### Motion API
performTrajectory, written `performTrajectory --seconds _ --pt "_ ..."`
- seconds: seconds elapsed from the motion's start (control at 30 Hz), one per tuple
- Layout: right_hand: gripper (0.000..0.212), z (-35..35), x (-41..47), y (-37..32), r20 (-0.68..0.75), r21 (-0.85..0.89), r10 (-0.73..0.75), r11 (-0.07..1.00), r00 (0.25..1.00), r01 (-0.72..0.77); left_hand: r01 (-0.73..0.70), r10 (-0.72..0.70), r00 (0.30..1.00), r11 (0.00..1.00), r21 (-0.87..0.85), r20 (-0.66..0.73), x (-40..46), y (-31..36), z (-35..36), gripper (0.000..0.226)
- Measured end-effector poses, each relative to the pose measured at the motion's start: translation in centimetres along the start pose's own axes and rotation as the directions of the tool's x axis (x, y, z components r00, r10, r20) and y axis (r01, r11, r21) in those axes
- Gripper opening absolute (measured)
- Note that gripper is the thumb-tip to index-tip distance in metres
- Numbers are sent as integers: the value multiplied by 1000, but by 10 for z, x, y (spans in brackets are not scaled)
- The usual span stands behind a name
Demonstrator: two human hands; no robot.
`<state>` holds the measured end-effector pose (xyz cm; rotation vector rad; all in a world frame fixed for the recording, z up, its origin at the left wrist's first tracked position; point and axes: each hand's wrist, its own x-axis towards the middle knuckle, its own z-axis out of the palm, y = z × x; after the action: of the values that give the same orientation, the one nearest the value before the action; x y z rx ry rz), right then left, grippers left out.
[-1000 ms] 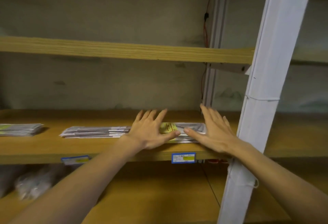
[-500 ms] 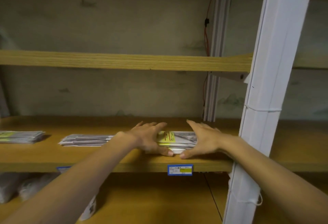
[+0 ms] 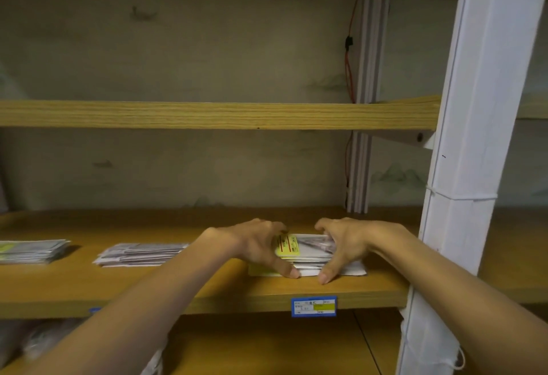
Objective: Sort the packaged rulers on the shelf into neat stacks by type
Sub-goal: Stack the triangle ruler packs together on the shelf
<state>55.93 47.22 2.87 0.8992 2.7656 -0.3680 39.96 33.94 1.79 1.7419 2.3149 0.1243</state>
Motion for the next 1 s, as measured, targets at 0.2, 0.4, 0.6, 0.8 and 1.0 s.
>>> performTrajectory --seconds 0.2,0.4,0.6,0.8,1.0 --pt "106 4 -4 1 -34 26 -33 999 999 34 7 -7 1000 1000 -25 -4 -3 1 4 97" --pt "85 7 -11 4 -16 67 -60 996 998 61 -6 6 1000 1000 -27 6 -5 6 2 96" --pt "76 16 -14 7 -119 109 -78 990 990 91 -14 13 999 999 -33 -34 -4 7 0 100" --pt "84 33 -18 8 -392 99 -102 983 914 152 -75 37 968 986 -146 -247 -7 8 13 101" --pt "91 50 -14 10 -524 98 -114 976 844 193 -168 -15 912 899 -405 -411 -10 -1 27 105"
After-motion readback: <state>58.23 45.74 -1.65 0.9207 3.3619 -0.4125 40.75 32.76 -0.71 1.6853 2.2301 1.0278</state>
